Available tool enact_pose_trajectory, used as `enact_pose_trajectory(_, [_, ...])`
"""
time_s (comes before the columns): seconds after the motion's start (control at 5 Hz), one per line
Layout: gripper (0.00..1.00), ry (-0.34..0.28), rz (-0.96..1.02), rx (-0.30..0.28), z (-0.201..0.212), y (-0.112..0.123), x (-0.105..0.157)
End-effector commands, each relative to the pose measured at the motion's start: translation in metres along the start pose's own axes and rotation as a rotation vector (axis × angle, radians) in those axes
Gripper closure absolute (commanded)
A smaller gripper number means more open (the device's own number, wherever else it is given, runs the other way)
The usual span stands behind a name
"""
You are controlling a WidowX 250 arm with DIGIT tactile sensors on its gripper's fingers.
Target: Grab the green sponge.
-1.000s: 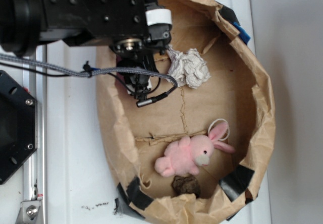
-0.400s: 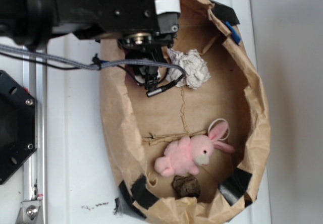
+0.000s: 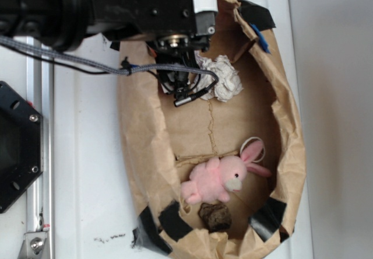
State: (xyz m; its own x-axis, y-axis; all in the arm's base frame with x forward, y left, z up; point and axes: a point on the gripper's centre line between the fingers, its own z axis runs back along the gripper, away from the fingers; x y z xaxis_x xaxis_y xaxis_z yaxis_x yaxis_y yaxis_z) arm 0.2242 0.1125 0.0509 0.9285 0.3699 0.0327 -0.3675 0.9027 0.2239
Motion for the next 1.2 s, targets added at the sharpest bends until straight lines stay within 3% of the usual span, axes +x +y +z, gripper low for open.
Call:
enact_pose_trajectory(0.0, [0.0,-0.041,-0.024,-0.021,-0.004,0.0,0.012])
enact_pose_trajectory(0.2, [0.0,-0.05,-0.086,-0.057,-0.006,-0.006,0.012])
enact_pose_trajectory(0.4, [1.0,-0.068,-0.158,-0.121,-0.005,-0.013,0.011])
enact_pose_trajectory(0.6, [1.0,-0.074,-0.237,-0.22,-0.001,-0.015,0.01])
enact_pose_trajectory(1.0, [1.0,-0.087,-0.26,-0.232,0.006,-0.017,0.009])
